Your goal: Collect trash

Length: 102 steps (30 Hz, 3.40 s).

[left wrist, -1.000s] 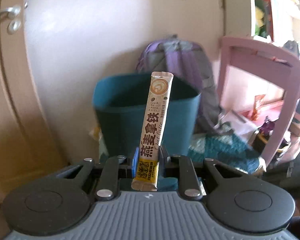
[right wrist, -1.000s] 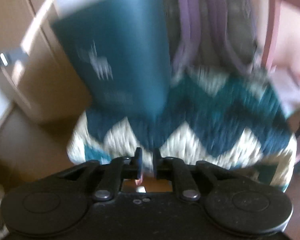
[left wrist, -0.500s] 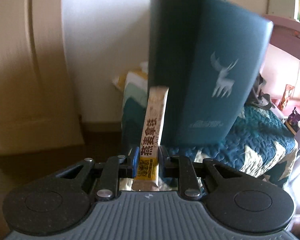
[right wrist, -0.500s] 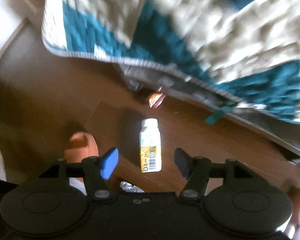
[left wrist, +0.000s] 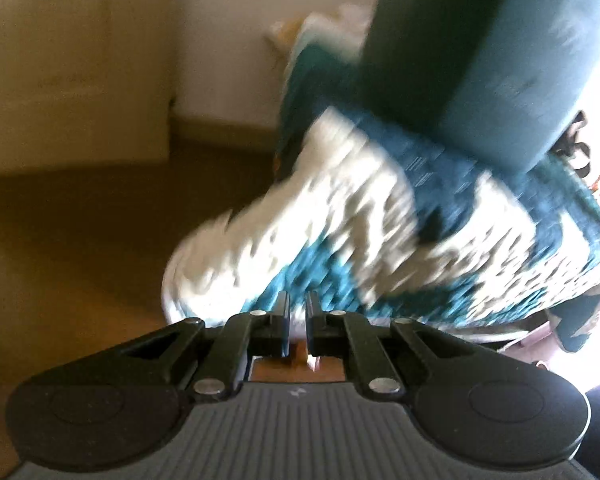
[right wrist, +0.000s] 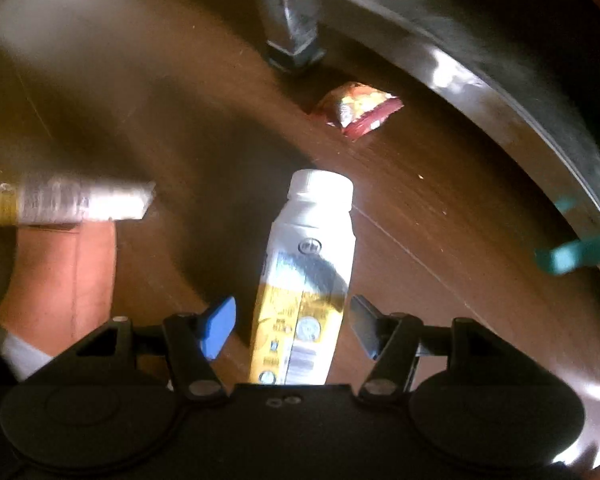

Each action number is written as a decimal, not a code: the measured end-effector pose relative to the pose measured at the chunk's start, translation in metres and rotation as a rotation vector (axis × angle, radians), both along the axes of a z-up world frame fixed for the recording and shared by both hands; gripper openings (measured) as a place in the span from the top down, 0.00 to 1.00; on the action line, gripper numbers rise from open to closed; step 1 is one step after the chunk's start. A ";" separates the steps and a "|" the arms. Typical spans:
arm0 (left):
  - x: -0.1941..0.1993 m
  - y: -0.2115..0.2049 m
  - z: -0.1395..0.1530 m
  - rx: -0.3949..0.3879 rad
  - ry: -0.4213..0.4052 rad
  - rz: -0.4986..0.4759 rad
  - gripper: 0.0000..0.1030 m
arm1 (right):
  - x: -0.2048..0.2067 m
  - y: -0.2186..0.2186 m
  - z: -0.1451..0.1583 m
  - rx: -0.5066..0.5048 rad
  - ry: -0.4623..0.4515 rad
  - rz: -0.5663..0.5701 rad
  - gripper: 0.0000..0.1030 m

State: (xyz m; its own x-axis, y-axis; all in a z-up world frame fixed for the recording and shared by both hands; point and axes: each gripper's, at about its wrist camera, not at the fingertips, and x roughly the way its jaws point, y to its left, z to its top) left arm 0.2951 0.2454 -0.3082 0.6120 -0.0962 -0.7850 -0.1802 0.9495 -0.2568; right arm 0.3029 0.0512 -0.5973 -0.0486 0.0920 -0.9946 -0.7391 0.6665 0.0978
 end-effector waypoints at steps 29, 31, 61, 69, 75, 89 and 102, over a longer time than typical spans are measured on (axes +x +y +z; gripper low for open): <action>-0.028 -0.042 -0.293 -0.112 0.677 0.000 0.33 | 0.020 -0.015 -0.007 0.036 0.050 -0.083 0.39; -0.029 -0.038 -0.303 -0.093 0.709 0.046 0.33 | 0.021 -0.015 -0.007 0.034 0.047 -0.093 0.39; -0.035 -0.071 -0.281 0.043 0.568 -0.037 0.78 | 0.000 -0.015 0.042 0.002 -0.091 -0.075 0.53; -0.032 -0.060 -0.203 0.081 0.345 -0.103 0.80 | -0.016 -0.044 0.130 0.016 -0.205 -0.065 0.53; -0.028 -0.048 -0.132 0.086 0.189 -0.121 0.81 | -0.019 -0.062 0.213 0.034 -0.318 -0.108 0.53; -0.044 -0.041 0.085 0.181 -0.173 -0.138 0.81 | -0.024 -0.097 0.461 0.251 -0.631 -0.262 0.52; -0.051 -0.083 0.299 0.272 -0.387 -0.196 0.81 | -0.005 -0.114 0.644 0.504 -0.966 -0.292 0.52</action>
